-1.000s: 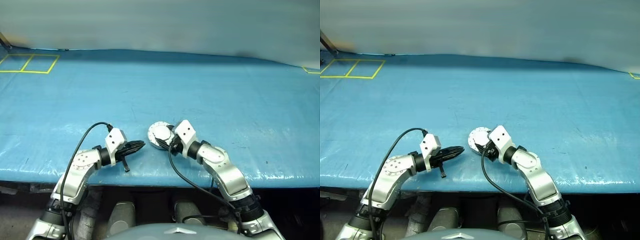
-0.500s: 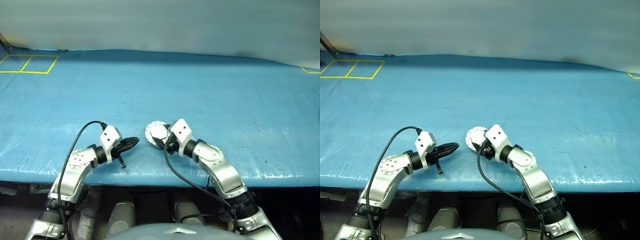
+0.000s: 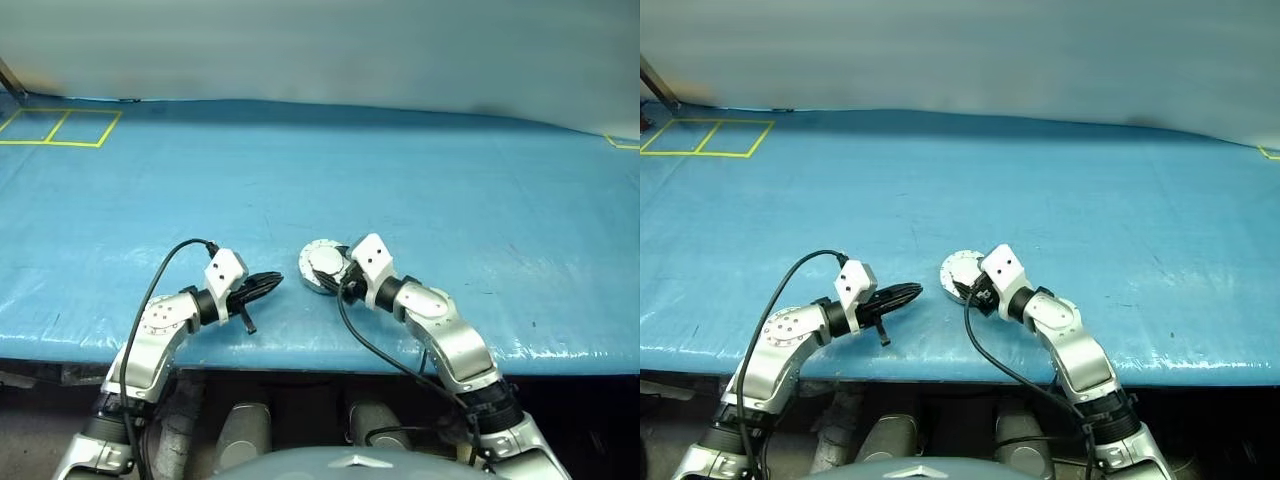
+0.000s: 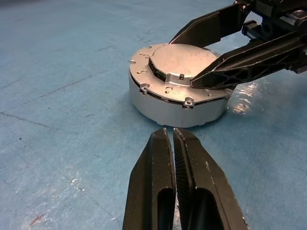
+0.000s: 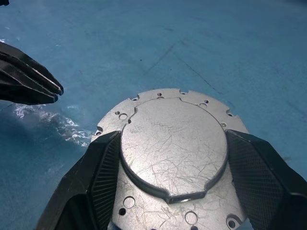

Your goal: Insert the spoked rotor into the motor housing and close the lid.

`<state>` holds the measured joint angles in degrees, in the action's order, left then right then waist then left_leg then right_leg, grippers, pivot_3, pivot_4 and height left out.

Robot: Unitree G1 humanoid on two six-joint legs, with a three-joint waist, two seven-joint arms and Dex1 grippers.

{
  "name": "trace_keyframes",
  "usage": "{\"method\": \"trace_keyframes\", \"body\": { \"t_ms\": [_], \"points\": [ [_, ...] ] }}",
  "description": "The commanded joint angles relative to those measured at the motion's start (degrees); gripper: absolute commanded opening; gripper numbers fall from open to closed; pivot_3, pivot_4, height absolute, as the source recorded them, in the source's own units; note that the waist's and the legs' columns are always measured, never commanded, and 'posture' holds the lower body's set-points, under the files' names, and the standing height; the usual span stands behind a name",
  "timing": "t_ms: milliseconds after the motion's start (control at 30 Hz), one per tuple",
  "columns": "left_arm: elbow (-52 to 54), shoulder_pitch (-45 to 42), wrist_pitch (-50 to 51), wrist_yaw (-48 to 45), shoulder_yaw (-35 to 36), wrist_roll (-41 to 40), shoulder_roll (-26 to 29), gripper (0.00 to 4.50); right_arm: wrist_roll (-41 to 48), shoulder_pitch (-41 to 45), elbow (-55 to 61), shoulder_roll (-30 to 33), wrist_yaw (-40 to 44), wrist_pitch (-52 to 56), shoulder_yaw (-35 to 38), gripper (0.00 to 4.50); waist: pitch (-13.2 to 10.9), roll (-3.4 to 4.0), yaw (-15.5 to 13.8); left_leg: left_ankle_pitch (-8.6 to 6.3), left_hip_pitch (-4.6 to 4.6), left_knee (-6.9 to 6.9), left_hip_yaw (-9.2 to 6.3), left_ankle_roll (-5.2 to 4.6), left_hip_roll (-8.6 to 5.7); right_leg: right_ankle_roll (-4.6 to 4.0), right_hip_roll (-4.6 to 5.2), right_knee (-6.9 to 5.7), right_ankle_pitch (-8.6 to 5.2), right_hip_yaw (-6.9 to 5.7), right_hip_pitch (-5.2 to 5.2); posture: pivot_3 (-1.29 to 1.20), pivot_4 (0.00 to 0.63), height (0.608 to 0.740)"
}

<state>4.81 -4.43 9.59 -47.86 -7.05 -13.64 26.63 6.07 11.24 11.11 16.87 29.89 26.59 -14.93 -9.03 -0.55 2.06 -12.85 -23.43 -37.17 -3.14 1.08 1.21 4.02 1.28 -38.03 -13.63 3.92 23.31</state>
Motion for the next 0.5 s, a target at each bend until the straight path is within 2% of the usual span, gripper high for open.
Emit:
{"method": "trace_keyframes", "body": {
  "t_ms": [33,333,467,500],
  "points": [
    [0.1,-0.88,-0.68,-0.3,-0.47,0.02,-0.39,0.17,-0.45,2.33,2.02,0.79,0.77,0.26,-0.13,3.05,0.0,0.0,0.03,0.0,-0.05,0.02,0.0,0.0,0.0,0.0,-0.01,0.0,0.01,0.0,0.07,0.0,0.15,0.74],
    [-0.17,-0.59,-0.99,0.02,-0.15,0.11,-0.53,0.17,-4.29,0.02,-3.14,-0.04,-0.78,-0.26,-3.7,3.05,0.01,0.0,0.23,-0.01,-0.04,0.12,-0.01,-0.01,0.02,-0.11,-0.03,0.02,0.03,-0.02,0.11,0.0,0.15,0.74],
    [-0.67,-0.87,-1.36,1.2,0.02,0.63,-1.0,0.17,-4.26,-1.1,-4.62,-0.69,-1.9,1.31,-3.15,3.05,0.01,-0.01,0.28,0.0,0.21,0.1,0.03,0.0,0.05,-0.09,-0.04,0.0,-0.04,0.0,-0.13,0.0,0.15,0.74],
    [-0.94,-1.06,-1.48,1.84,0.11,0.97,-1.21,0.17,-4.22,-1.42,-4.66,-0.6,-2.02,2.06,-3.04,3.05,0.01,-0.01,0.26,0.0,0.41,0.11,0.05,0.0,0.06,-0.34,-0.04,0.02,-0.19,0.0,-0.34,0.0,0.15,0.74]
  ]
}}
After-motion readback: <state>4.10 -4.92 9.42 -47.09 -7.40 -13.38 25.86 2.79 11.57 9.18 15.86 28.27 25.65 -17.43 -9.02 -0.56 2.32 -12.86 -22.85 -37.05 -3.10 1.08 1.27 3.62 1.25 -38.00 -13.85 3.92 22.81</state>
